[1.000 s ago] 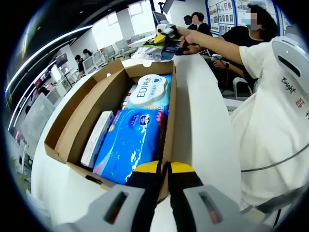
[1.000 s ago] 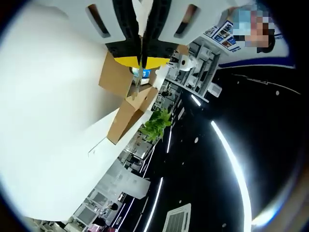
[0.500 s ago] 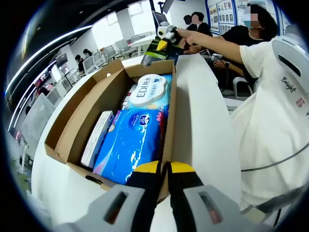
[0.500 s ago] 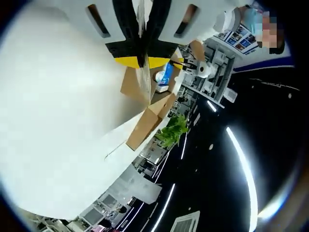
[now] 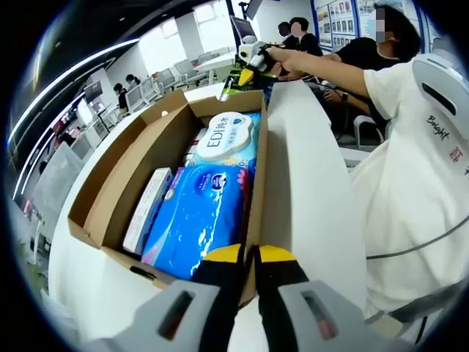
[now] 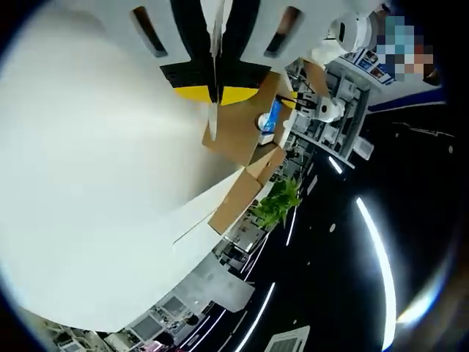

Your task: Operate the shoe box by opening the lid, removing the specified soft item, and placing it in the target area until the item is outside and the box remains undamaged.

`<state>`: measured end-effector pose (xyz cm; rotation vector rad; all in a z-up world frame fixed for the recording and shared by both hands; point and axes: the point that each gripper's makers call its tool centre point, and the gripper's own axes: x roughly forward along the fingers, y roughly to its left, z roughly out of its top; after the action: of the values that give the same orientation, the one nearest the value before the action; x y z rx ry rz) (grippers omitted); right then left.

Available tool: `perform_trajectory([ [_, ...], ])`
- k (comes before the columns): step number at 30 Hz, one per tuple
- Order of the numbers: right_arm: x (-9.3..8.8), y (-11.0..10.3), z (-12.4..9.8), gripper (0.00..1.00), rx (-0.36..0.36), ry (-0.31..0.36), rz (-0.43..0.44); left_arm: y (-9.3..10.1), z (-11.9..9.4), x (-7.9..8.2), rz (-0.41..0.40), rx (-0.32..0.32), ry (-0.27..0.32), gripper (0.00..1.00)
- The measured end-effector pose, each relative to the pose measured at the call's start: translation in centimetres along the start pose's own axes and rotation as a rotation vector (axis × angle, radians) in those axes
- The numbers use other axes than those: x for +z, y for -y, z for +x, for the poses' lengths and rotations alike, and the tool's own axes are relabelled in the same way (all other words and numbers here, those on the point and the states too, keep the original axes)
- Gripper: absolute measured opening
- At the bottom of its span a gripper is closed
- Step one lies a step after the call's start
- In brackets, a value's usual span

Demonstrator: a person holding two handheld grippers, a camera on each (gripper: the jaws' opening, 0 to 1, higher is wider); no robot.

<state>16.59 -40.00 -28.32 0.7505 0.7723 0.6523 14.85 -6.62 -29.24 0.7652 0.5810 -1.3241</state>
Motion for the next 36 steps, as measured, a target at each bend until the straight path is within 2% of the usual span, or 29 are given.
perform_trajectory([
  [3,-0.2,1.7,0.1,0.0,-0.1,-0.023,-0.053,0.0,0.0,0.0,0.002,-0.006,-0.003,0.06],
  [6,-0.2,2.5,0.2,0.0,-0.153,-0.044,-0.108,0.1,0.0,0.0,0.02,-0.022,-0.001,0.04],
  [8,-0.5,3.9,-0.2,0.0,-0.224,-0.103,-0.165,0.1,0.0,-0.1,-0.008,-0.021,-0.001,0.04],
  [10,-0.3,3.5,0.2,0.0,-0.201,-0.081,-0.15,0.1,0.0,-0.1,-0.005,-0.019,-0.007,0.05],
  [13,-0.1,3.7,0.0,0.0,-0.219,-0.06,-0.151,0.0,0.0,-0.1,-0.01,-0.016,-0.004,0.05],
  [17,-0.3,3.6,0.1,0.0,-0.223,-0.067,-0.174,0.0,0.0,0.0,0.002,-0.015,0.002,0.05],
  [20,0.0,4.1,0.2,0.0,-0.232,-0.072,-0.233,0.0,0.0,0.0,0.002,-0.011,0.001,0.05],
  [23,-0.8,4.6,0.4,0.0,-0.283,-0.105,-0.255,0.0,0.0,-0.1,0.004,-0.011,0.002,0.05],
  [32,-1.3,5.2,0.6,0.0,-0.325,-0.123,-0.279,0.0,-0.1,-0.1,0.003,-0.011,0.004,0.05],
  [34,-1.6,5.3,0.7,0.0,-0.332,-0.134,-0.292,0.1,-0.1,-0.1,0.058,-0.011,0.007,0.05],
  [36,-1.5,5.3,0.6,0.0,-0.333,-0.136,-0.295,0.1,-0.1,-0.2,0.055,-0.006,0.001,0.05],
])
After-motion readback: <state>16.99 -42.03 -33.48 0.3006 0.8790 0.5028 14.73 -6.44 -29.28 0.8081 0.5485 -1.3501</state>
